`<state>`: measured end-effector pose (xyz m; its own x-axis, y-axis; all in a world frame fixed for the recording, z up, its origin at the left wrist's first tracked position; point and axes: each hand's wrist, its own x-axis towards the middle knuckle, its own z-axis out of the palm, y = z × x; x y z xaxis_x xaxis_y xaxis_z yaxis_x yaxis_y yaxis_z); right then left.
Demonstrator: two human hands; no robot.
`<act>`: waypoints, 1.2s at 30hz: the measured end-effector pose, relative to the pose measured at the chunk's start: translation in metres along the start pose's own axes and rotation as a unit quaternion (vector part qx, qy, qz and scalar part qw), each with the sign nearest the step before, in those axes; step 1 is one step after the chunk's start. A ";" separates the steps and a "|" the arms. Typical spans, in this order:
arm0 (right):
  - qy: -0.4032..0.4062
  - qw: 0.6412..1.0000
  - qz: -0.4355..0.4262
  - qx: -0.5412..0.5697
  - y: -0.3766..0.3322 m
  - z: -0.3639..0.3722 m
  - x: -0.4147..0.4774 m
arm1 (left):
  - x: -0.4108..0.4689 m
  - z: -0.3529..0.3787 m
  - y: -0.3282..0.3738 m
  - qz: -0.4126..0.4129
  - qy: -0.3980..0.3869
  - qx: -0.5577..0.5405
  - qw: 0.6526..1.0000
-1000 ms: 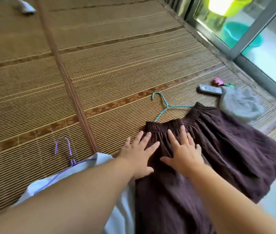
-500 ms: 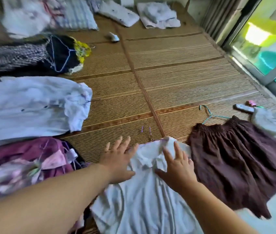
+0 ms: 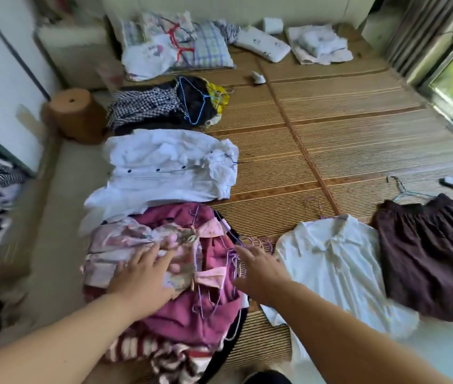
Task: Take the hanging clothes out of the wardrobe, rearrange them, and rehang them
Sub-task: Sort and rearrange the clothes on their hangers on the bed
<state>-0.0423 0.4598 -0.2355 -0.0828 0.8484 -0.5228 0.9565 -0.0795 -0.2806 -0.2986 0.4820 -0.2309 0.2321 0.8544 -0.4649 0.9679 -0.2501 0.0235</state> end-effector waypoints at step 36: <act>0.104 0.874 0.234 0.412 -0.037 0.136 0.147 | 0.119 0.128 -0.074 0.053 -0.127 -0.089 0.986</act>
<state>-0.1278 0.5166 -0.4118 0.3983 0.6922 -0.6018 0.3380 -0.7207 -0.6053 -0.3548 0.5437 -0.4013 0.3238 0.6805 -0.6573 0.9461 -0.2285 0.2295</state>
